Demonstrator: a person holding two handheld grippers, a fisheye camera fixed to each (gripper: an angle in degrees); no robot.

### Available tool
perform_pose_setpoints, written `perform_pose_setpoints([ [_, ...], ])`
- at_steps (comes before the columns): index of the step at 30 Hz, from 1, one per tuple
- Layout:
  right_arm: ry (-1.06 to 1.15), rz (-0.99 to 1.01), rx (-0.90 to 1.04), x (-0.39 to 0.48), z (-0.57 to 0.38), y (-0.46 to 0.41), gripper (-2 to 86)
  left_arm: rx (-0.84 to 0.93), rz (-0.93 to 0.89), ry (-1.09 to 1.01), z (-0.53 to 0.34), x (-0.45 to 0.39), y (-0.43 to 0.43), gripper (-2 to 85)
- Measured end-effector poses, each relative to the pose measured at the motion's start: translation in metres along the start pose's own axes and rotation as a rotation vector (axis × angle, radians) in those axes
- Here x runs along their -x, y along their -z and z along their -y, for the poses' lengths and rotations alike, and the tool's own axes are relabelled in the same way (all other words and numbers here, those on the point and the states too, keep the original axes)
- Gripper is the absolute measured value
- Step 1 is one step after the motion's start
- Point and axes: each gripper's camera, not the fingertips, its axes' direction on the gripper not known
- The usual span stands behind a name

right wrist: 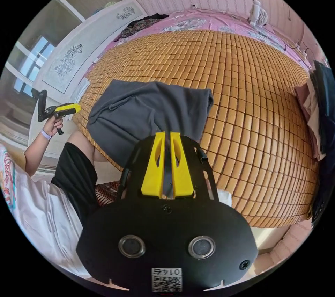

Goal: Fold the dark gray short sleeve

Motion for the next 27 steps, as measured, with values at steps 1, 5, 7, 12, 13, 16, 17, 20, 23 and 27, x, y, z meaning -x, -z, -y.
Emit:
perform_pose_setpoints([
  [1, 0.004, 0.022, 0.004, 0.003, 0.006, -0.007, 4.1, 0.005, 0.006, -0.017, 0.01, -0.01, -0.016, 5.7],
  [5, -0.027, 0.014, 0.068, 0.008, 0.032, -0.054, 7.6, 0.061, 0.058, 0.01, 0.033, -0.019, -0.065, 7.9],
  [7, -0.036, -0.003, 0.106, 0.007, 0.036, -0.068, 7.2, 0.138, 0.093, 0.043, 0.038, -0.016, -0.095, 7.6],
  [12, 0.053, -0.014, 0.092, 0.012, 0.023, -0.066, 1.7, 0.102, 0.086, -0.027, 0.029, -0.025, -0.088, 1.4],
  [13, 0.077, -0.003, 0.079, 0.014, 0.019, -0.061, 1.4, 0.073, 0.07, -0.069, 0.022, -0.031, -0.077, 1.0],
  [16, 0.222, 0.078, 0.034, 0.025, -0.004, -0.035, 0.7, 0.048, -0.006, -0.203, -0.004, -0.05, -0.05, 0.9],
  [17, 0.282, 0.118, 0.033, 0.03, -0.016, -0.025, 0.6, 0.052, -0.029, -0.228, -0.01, -0.054, -0.047, 1.0],
  [20, 0.404, 0.203, 0.104, 0.044, -0.046, -0.014, 1.2, 0.15, -0.13, -0.281, -0.042, -0.066, -0.045, 2.3],
  [23, 0.431, 0.165, 0.195, 0.054, -0.069, -0.021, 3.6, 0.264, -0.121, -0.253, -0.064, -0.064, -0.057, 4.2],
  [27, 0.305, 0.139, 0.158, 0.035, -0.068, -0.025, 7.3, 0.211, -0.062, -0.161, -0.057, -0.038, -0.052, 4.6],
])
